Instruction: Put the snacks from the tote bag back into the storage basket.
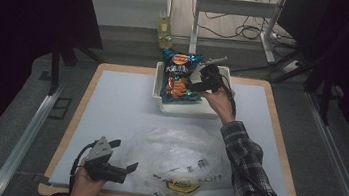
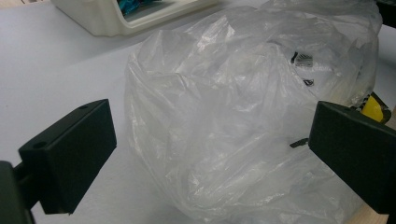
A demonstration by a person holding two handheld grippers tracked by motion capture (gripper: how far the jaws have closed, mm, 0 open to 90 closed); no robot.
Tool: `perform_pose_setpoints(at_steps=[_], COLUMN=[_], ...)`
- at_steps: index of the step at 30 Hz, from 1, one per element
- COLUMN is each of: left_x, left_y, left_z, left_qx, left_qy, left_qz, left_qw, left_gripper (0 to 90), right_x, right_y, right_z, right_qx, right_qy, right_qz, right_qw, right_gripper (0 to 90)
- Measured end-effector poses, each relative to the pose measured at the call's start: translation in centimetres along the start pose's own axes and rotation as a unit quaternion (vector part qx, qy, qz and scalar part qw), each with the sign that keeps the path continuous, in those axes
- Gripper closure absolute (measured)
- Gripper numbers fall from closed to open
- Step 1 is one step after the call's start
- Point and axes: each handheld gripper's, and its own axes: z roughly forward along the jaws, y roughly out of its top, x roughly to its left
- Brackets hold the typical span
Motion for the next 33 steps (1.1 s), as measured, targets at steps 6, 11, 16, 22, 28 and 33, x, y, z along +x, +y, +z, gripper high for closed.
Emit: perform_pose_setpoints(at_steps=[6,11,16,22,28,33], left_x=[0.0,0.0,0.0,0.0,0.1,0.1], left_y=[0.0,0.0,0.0,0.0,0.0,0.0], left_z=[0.0,0.1,0.1,0.1,0.0,0.0], left_qx=[0.0,0.003,0.004,0.003,0.001,0.001], left_qy=[0.001,0.004,0.004,0.006,0.007,0.008], left_qz=[-0.001,0.003,0.004,0.004,0.001,0.001], left_qw=[1.0,1.0,1.0,1.0,1.0,1.0], left_gripper=[0.7,0.6,0.7,0.5,0.3,0.2], right_x=[0.3,0.8,1.2,1.5,1.8,2.2], right_y=[-0.4,-0.6,-0.7,-0.8,-0.9,-1.1], right_z=[-0.6,-1.1,-1.6,-2.1,-2.6,-3.0], right_qx=[-0.001,-0.002,-0.005,-0.007,-0.008,-0.008], right_qy=[0.002,0.006,0.008,0.008,0.009,0.009], right_qz=[-0.005,-0.014,-0.021,-0.024,-0.03,-0.037], right_qw=[1.0,0.9999,0.9997,0.9997,0.9995,0.9992], right_gripper=[15.8,14.6,13.7,12.8,12.0,11.4])
